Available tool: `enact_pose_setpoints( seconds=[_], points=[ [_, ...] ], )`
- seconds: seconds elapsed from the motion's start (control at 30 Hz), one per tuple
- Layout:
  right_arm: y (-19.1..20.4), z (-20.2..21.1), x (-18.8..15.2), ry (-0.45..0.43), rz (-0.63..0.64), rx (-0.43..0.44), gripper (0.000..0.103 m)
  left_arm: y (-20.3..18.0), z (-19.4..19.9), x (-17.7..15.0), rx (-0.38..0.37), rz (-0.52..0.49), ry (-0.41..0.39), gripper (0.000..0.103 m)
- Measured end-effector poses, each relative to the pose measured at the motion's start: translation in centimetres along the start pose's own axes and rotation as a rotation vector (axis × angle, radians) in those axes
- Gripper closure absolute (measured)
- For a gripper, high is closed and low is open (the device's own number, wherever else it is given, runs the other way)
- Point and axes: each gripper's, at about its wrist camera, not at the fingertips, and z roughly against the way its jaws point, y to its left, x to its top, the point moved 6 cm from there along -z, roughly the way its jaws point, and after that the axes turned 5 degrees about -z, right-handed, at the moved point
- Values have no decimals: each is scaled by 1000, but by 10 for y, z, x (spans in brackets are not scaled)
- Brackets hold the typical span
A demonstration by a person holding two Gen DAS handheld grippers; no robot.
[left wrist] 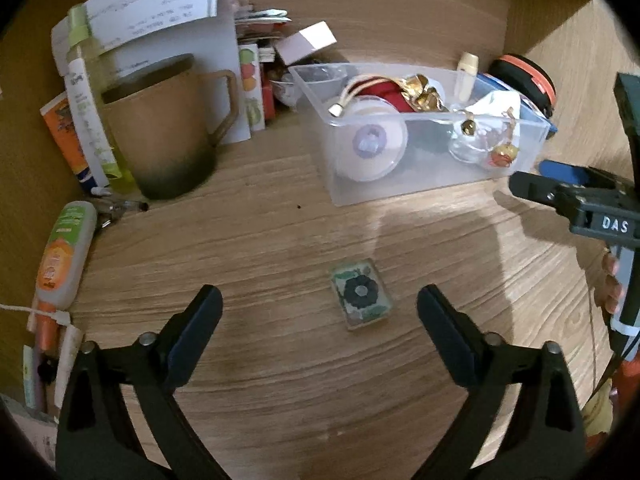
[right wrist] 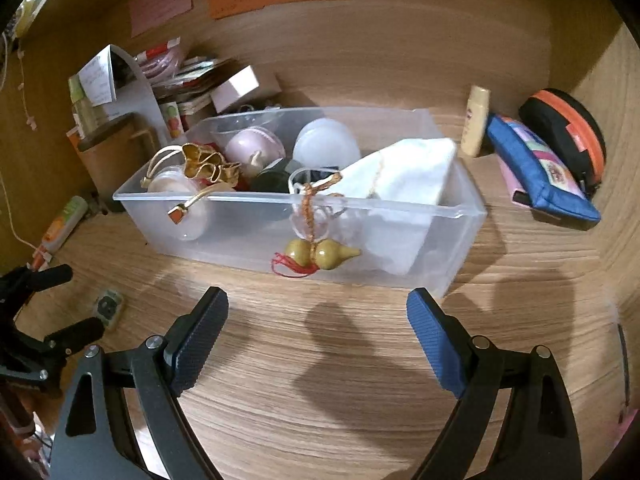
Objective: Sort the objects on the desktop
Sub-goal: 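Withdraw both tools from the box toward the remaining items, then grasp the green-and-white square item with the left tool while the right tool grasps the yellow gourd charm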
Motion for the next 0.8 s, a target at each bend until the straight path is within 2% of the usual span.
enact_pose_setpoints(
  seconds=[0.07, 0.1, 0.4, 0.5, 0.63, 0.8],
  points=[
    [2, -3, 0, 8, -1, 3, 14, -2, -6, -2, -11, -16, 33, 25],
    [2, -3, 0, 9, -2, 3, 14, -3, -7, -3, -17, -17, 43, 27],
    [5, -11, 6, 11, -10, -20, 15, -7, -9, -3, -31, -26, 49, 32],
    [3, -13, 9, 9, -18, -29, 21, -9, -9, -2, -46, -31, 43, 41],
    [1, -21, 10, 37, -32, -30, 35, -14, -8, -2, -55, -49, 33, 50],
    [1, -25, 12, 41, -50, -34, 43, -13, -8, 0, -49, -41, 25, 67]
  ],
)
